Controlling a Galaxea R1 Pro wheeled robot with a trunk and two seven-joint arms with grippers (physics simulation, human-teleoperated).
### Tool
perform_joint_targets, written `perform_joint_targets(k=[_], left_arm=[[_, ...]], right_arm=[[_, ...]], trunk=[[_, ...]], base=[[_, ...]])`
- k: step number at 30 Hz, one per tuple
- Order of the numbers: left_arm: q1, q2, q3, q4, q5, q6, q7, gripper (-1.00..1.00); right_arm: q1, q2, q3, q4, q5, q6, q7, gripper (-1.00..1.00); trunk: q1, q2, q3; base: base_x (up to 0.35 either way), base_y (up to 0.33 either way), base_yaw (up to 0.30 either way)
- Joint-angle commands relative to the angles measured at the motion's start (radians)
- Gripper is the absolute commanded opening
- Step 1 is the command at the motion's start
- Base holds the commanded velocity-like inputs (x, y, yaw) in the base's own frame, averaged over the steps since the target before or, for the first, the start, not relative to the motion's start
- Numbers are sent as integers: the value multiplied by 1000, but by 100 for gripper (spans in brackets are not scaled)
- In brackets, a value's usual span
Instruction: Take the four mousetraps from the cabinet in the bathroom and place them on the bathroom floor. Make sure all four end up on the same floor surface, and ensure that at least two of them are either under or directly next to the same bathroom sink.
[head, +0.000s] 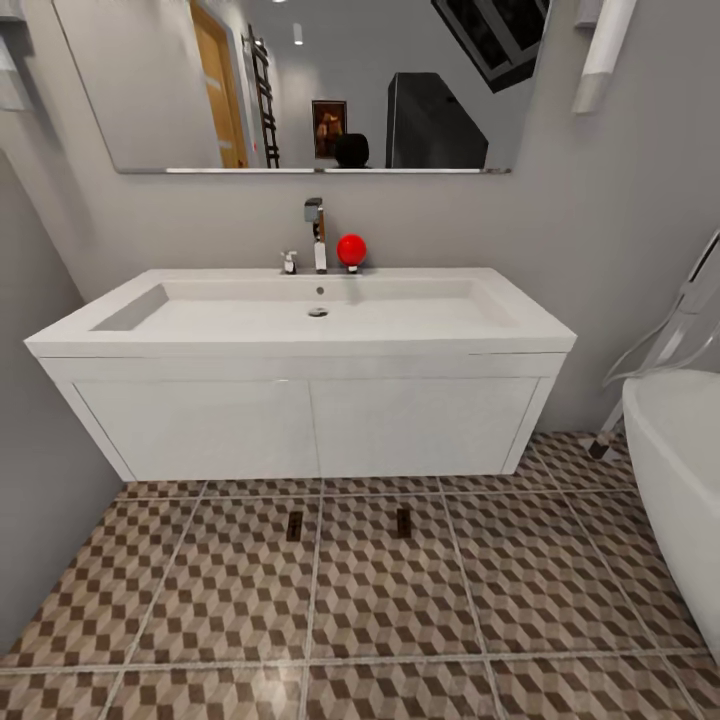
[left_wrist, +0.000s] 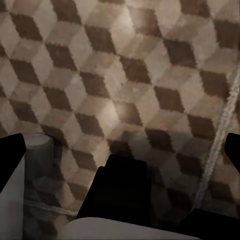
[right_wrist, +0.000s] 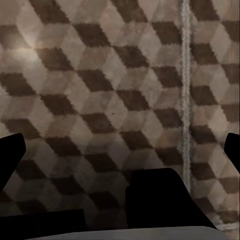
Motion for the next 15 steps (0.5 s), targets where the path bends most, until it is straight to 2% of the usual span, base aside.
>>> perform_joint_targets(k=[1, 15], left_arm=[[0, 1, -8, -4, 8, -1, 8, 100], [9, -1, -8, -6, 7, -1, 8, 100]], right_arm=[[-1, 1, 8, 2, -9, -4, -2, 100], [0, 3, 9, 0, -7, -3, -2, 100]], trunk=[[0, 0, -1], [0, 0, -1]], base=[[0, 0, 0], [0, 0, 0]])
